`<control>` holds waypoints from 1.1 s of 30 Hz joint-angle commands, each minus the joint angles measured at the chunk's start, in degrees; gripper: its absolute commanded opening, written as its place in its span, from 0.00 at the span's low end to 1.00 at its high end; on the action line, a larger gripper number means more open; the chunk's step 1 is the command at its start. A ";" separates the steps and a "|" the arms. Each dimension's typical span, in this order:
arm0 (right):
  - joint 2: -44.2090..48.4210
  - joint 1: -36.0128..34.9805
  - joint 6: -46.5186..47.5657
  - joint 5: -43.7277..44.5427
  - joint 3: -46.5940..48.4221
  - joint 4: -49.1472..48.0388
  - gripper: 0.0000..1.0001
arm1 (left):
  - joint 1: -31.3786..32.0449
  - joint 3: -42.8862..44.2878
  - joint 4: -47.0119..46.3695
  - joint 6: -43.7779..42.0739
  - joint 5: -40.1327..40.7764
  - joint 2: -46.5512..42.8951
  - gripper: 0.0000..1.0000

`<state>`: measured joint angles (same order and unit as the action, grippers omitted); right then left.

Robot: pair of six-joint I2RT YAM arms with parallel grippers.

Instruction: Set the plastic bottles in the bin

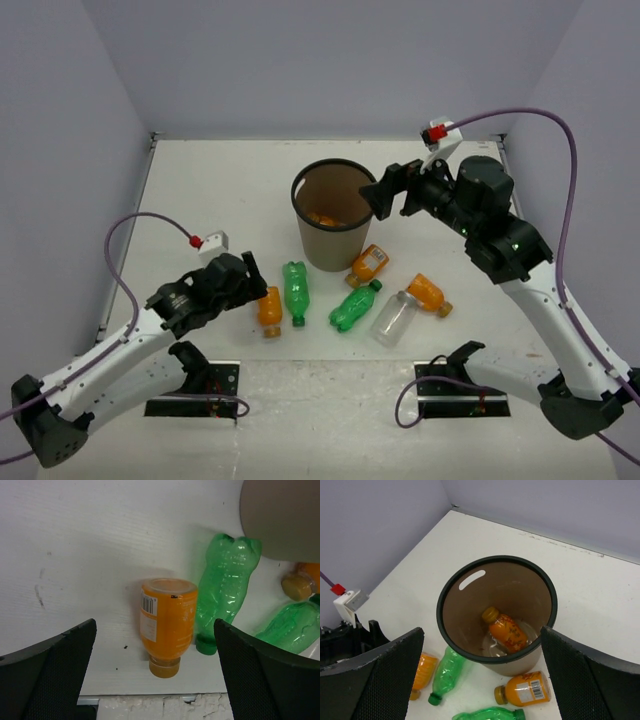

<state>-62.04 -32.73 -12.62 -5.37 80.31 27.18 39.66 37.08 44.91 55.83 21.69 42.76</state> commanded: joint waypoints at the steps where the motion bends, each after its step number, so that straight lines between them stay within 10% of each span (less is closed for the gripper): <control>1: 1.57 -0.05 -0.65 1.50 -4.01 -1.60 0.99 | 7.61 -0.34 1.94 9.37 8.88 6.16 1.00; 16: 4.12 -0.05 2.43 0.01 -10.44 -1.34 0.99 | 15.80 -3.33 -10.44 9.73 10.47 25.00 0.90; 22: 5.00 -0.05 -2.55 -1.49 -12.19 -3.62 0.99 | 15.80 -6.40 -13.79 11.05 10.91 26.32 0.62; 25: 6.14 -0.05 -5.99 -7.71 -13.86 -5.99 0.99 | 15.80 -5.36 -10.39 12.19 12.22 25.36 0.04; 33: 6.84 -0.05 -11.28 -25.74 -16.24 -9.25 0.99 | 15.89 7.64 -1.67 -0.07 17.59 8.84 0.00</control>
<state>-55.83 -32.69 -21.06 -22.31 64.53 21.15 55.27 37.28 41.60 63.05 33.80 56.49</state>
